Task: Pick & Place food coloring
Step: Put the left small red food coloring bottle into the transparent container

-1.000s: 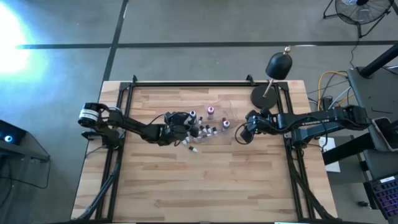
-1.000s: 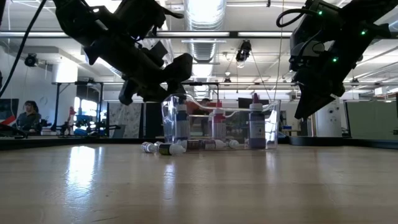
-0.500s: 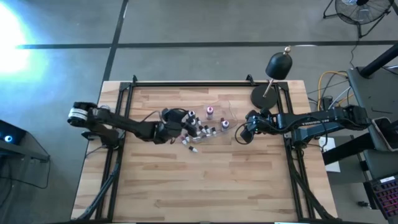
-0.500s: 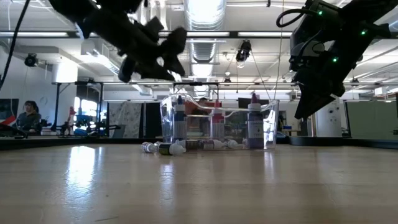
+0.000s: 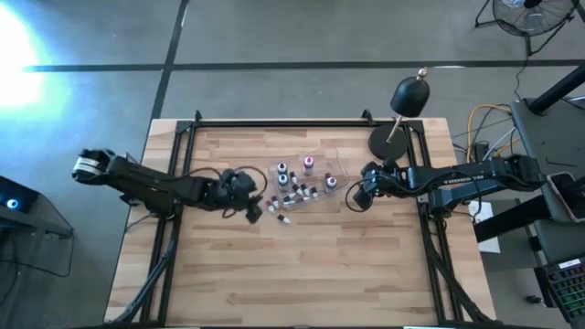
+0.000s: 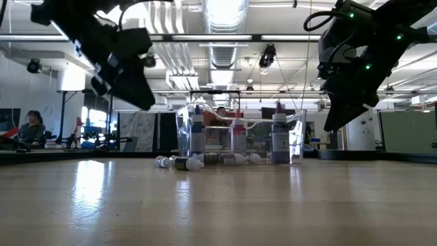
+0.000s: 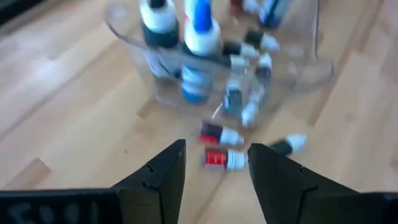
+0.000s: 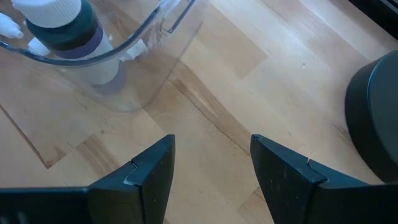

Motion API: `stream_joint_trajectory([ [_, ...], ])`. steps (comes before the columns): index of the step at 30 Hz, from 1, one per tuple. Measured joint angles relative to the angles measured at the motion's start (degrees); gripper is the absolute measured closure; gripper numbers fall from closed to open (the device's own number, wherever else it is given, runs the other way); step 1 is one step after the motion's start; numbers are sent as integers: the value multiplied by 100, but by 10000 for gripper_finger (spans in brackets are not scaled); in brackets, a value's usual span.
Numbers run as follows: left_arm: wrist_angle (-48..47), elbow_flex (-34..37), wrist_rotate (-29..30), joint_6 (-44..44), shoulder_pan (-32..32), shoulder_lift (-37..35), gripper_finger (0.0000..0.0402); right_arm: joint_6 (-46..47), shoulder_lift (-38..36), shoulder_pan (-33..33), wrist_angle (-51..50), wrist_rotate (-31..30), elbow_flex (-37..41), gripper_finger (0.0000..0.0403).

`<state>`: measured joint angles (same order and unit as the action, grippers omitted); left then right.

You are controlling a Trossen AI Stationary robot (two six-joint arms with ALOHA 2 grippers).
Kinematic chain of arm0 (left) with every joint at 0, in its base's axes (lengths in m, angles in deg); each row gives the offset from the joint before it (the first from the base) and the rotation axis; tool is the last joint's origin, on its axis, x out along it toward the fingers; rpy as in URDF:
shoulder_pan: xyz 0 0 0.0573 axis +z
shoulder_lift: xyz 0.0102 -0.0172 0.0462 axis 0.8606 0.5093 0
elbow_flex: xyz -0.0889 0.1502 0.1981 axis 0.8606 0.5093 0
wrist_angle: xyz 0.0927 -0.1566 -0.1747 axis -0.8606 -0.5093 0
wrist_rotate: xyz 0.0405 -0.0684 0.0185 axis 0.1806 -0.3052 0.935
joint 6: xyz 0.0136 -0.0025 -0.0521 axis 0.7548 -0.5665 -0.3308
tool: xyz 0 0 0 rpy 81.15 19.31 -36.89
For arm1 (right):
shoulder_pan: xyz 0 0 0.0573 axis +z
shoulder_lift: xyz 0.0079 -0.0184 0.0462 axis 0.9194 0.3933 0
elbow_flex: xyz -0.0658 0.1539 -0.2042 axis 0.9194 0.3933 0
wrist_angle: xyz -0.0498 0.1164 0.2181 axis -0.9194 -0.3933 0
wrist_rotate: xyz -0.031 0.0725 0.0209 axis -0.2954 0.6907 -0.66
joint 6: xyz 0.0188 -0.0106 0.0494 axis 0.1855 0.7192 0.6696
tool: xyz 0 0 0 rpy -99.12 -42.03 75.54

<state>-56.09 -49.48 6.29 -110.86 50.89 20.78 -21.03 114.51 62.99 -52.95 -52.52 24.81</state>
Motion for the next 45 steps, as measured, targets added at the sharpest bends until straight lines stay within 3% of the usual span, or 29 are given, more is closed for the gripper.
stream_joint_trajectory([
  [3, 526, 321, -58, 436, -50, 160, 250, -15, 0, -31, 9, -6, 17, 200],
  [7, 1091, 585, -113, 1686, -36, 573, 250, 6, 0, -80, 10, -6, 31, 200],
  [10, 1345, 554, -176, 2444, 62, 935, 250, 28, 0, -86, 9, 0, 31, 200],
  [15, 1323, 330, -941, 3668, 177, 1558, 250, 91, 0, -86, 3, 13, 31, 200],
  [18, 1314, 173, -960, 4138, 264, 1868, 250, 111, 0, -86, -4, 15, 31, 200],
  [25, 1287, -44, -1014, 4579, 477, 2067, 250, 322, 0, -84, -8, 26, 31, 200],
  [31, 1273, -44, -1676, 4588, 718, 2057, 250, 383, 0, -85, -8, 13, 31, 200],
  [39, 1273, -44, -2437, 3857, 756, 2054, 250, 385, 0, -86, -8, 9, 31, 200],
  [45, 1276, -44, -2498, 3476, 756, 2056, 253, 389, 0, -86, -3, 5, 48, 200],
])
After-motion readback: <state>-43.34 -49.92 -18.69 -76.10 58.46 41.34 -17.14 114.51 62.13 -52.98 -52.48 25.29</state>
